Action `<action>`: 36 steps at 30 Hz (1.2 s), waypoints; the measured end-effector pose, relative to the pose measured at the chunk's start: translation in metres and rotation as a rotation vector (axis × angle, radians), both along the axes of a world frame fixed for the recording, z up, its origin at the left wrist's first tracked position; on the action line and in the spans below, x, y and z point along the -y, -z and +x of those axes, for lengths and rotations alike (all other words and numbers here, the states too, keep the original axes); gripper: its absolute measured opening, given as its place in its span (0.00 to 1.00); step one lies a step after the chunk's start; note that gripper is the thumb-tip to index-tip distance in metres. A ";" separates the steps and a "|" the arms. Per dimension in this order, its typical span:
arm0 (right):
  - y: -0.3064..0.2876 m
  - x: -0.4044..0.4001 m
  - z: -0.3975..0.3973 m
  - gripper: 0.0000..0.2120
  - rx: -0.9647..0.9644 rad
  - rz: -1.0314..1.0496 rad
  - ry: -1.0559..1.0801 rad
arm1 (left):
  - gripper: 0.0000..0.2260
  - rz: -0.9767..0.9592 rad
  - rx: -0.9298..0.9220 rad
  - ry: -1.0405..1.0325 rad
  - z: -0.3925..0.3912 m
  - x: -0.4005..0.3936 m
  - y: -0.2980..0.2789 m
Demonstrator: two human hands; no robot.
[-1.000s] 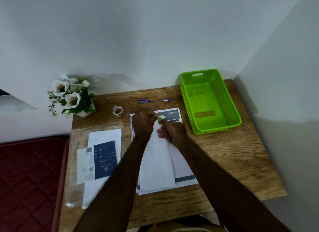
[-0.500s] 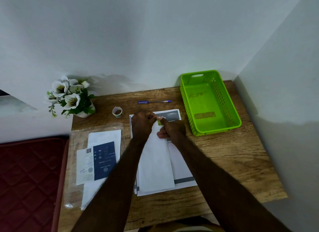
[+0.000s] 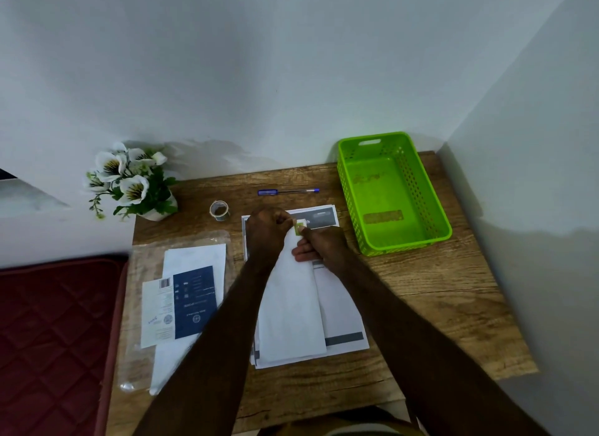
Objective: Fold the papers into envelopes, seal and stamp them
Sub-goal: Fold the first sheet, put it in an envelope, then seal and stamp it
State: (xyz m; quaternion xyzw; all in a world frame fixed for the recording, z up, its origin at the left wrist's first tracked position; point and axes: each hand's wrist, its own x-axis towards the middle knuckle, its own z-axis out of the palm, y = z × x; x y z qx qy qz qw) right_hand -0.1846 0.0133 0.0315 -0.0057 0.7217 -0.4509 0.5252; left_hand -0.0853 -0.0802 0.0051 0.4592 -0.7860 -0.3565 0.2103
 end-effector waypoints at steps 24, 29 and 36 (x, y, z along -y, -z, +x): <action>-0.008 -0.008 0.003 0.14 0.017 0.012 0.022 | 0.04 -0.004 -0.016 -0.002 0.001 -0.002 0.000; -0.010 -0.007 0.004 0.16 0.044 0.026 0.035 | 0.05 0.006 -0.003 -0.015 0.000 -0.002 0.002; -0.011 0.000 0.008 0.25 0.013 0.075 0.061 | 0.06 -0.033 -0.038 -0.024 0.002 -0.007 0.002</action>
